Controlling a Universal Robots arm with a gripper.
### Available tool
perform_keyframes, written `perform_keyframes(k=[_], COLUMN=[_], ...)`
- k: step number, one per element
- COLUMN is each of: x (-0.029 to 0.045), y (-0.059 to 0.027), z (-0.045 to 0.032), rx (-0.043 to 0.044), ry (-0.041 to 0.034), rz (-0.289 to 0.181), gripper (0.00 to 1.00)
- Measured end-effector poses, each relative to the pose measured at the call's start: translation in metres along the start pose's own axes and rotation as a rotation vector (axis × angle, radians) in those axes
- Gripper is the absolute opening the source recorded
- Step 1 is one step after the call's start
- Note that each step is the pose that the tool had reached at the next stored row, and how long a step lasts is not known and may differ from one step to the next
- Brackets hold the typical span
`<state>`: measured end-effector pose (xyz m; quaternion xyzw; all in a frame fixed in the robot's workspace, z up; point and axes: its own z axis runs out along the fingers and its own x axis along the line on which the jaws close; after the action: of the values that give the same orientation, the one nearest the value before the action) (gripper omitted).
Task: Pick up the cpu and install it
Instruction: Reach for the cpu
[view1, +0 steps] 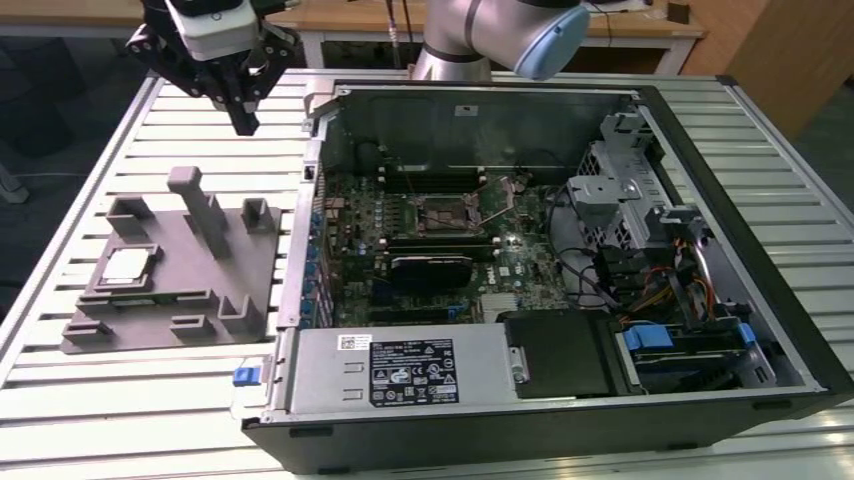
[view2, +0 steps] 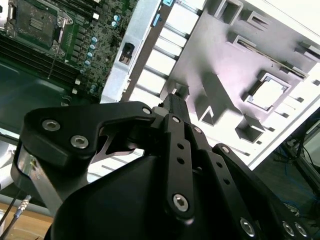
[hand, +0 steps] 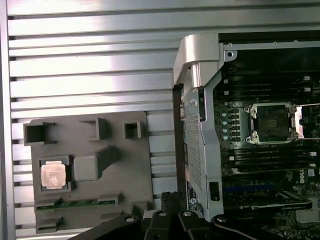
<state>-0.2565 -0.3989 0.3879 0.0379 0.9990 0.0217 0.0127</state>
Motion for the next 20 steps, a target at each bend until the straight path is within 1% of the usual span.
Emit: perform_keyframes(k=[20], x=[0.0224], y=[-0.0017], z=[0.0005], rx=[0.0001], ry=[0.0005], rz=[0.0], gripper=[0.11])
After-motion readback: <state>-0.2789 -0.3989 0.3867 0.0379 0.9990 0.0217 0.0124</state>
